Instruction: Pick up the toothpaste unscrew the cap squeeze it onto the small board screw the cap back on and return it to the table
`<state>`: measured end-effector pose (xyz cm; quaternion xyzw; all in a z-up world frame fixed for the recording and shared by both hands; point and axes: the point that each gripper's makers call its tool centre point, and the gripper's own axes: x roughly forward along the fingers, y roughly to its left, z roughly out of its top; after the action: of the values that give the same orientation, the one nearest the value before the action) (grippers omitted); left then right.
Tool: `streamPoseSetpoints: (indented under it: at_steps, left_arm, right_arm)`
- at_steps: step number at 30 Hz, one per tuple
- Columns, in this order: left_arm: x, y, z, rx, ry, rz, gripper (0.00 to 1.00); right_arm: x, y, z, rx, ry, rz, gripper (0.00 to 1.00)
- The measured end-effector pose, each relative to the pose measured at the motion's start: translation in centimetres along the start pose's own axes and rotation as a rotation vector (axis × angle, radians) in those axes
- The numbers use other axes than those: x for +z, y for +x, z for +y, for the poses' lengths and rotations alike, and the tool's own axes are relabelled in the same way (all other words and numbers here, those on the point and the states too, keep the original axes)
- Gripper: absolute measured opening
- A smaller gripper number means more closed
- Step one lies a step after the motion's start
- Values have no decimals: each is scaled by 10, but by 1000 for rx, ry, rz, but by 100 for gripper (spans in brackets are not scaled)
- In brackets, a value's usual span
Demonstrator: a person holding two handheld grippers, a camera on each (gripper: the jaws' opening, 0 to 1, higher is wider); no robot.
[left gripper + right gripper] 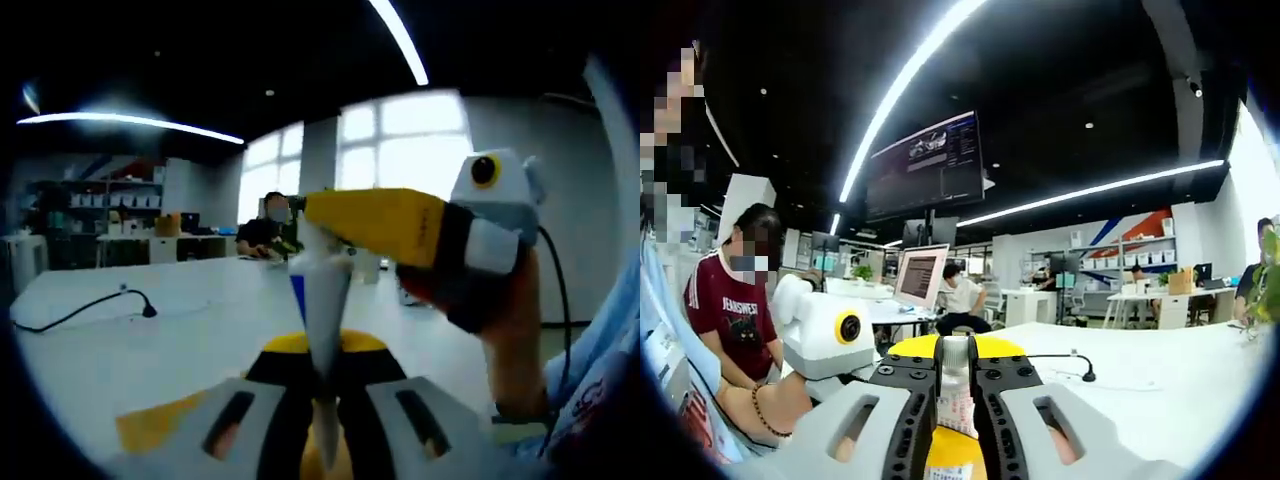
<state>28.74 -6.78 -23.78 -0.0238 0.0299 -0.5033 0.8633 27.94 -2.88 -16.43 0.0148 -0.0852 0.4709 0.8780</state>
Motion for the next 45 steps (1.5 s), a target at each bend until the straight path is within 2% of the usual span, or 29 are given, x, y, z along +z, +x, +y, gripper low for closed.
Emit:
streamPoseSetpoints:
  at_steps: [4,9,13,17,19,22,26,29,34,41,45]
  left_arm:
    - [-1,-1,-8,-87,6,12,5]
    - [3,-5,-27,-252,6,4,5]
    - [3,-11,-37,-351,13,14,5]
    - [0,-16,-41,-410,19,34,5]
    - [-1,-18,-45,-444,22,40,5]
    - [-2,-19,-43,-446,1,35,5]
    - [-2,-19,-39,-437,-7,36,5]
    - [-3,-20,-37,-427,8,44,5]
    - [-4,-21,-36,-423,22,50,5]
    - [-2,-22,-34,-417,27,46,5]
    - [-3,-22,-33,-406,35,52,5]
  right_arm:
    - [0,-4,4,100,53,-9,8]
    - [5,-11,14,249,135,-18,8]
    - [9,-15,22,349,142,-20,8]
    - [8,-17,28,425,153,-14,8]
    - [11,-18,32,478,197,-32,8]
    - [22,-25,28,535,285,-84,8]
    - [23,-28,13,488,262,-85,8]
    - [25,-30,8,479,257,-93,9]
    - [23,-30,0,426,200,-104,9]
    - [11,-31,-21,337,133,-86,9]
    - [2,-32,-41,262,78,-81,9]
